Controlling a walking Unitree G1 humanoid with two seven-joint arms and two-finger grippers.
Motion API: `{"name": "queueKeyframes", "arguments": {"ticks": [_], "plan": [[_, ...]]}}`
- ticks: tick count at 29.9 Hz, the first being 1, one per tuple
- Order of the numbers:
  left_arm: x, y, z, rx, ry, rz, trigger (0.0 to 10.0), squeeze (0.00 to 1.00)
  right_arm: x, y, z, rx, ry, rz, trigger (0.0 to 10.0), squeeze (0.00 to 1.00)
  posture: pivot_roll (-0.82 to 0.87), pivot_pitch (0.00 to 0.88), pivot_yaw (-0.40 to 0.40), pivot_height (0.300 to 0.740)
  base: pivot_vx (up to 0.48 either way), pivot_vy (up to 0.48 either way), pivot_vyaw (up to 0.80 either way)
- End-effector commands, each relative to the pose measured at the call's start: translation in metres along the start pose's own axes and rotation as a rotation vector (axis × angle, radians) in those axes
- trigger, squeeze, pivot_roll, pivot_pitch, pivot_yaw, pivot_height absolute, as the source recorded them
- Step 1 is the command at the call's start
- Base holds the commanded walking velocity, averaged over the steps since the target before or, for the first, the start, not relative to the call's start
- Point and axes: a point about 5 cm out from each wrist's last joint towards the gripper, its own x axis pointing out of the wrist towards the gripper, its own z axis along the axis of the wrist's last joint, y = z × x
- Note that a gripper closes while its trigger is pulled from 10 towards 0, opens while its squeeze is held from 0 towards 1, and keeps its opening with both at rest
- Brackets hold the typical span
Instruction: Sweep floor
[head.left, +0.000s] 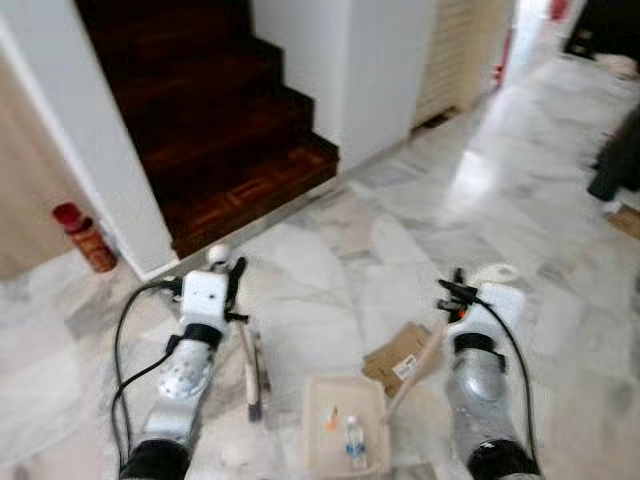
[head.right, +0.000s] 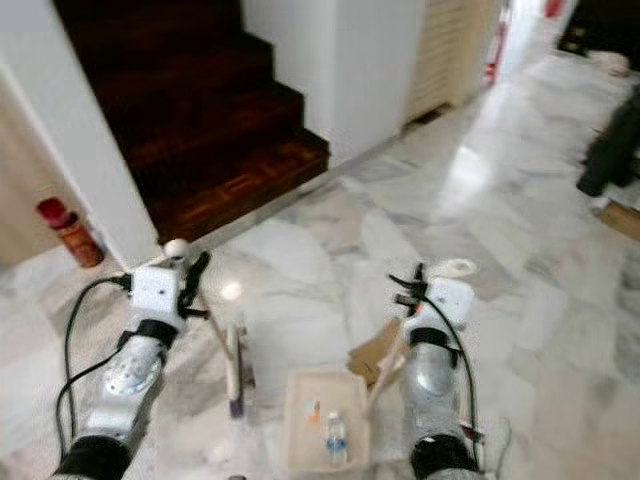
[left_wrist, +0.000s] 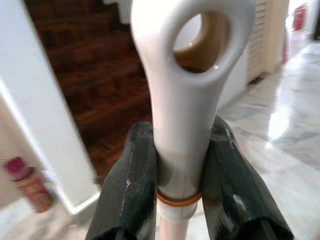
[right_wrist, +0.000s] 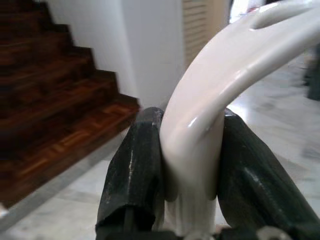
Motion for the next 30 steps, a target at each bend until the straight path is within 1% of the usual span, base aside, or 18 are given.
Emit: {"name": "queueKeyframes", "arguments": {"ticks": [1,6,8,13,18,21,25,27,28,30], "plan": [[0.004,-0.001,0.011,0.006,-0.060,-0.003,10.0,0.00,0.003,-0.006,0.008,0.019,-0.040,-0.022,10.0,0.00,0.12,0.000,-0.021,0.740,0.000,0.000,0.00],[0.002,-0.001,0.008,0.000,-0.047,0.015,10.0,0.00,0.003,-0.007,0.007,0.019,-0.029,-0.012,10.0,0.00,0.12,0.000,-0.030,0.740,0.000,0.000,0.00],[0.002,-0.002,0.008,-0.012,-0.048,0.028,10.0,0.00,0.005,-0.009,0.008,0.038,-0.026,-0.011,10.0,0.00,0.13,0.000,-0.045,0.740,0.000,0.000,0.00],[0.002,0.000,0.008,-0.028,-0.044,0.048,10.0,0.00,0.008,-0.009,0.010,0.041,-0.029,-0.005,10.0,0.00,0.14,0.000,-0.054,0.740,0.000,0.000,0.00],[0.003,0.003,0.009,-0.028,-0.050,0.072,10.0,0.00,0.010,-0.005,0.013,0.050,-0.039,0.015,10.0,0.00,0.15,0.000,-0.070,0.740,0.000,0.000,0.00],[0.000,0.011,0.006,-0.038,-0.039,0.123,10.0,0.00,0.008,-0.007,0.011,0.055,-0.029,0.018,10.0,0.00,0.15,0.000,-0.078,0.740,0.000,0.000,0.00],[0.001,0.011,0.007,-0.043,-0.041,0.125,10.0,0.00,0.008,-0.006,0.011,0.047,-0.026,0.025,10.0,0.00,0.16,0.000,-0.083,0.740,0.000,0.000,0.00],[0.001,0.010,0.008,-0.040,-0.046,0.120,10.0,0.00,0.010,-0.005,0.014,0.021,-0.040,0.025,10.0,0.00,0.16,0.000,-0.081,0.740,0.000,0.289,0.00],[0.001,0.010,0.008,-0.039,-0.046,0.119,10.0,0.00,0.010,-0.005,0.015,0.025,-0.045,0.024,10.0,0.00,0.16,0.000,-0.081,0.740,0.000,0.304,0.00],[0.001,0.011,0.008,-0.039,-0.043,0.129,10.0,0.00,0.011,-0.005,0.016,0.031,-0.047,0.025,10.0,0.00,0.16,0.000,-0.079,0.740,0.000,0.307,0.80]]}}
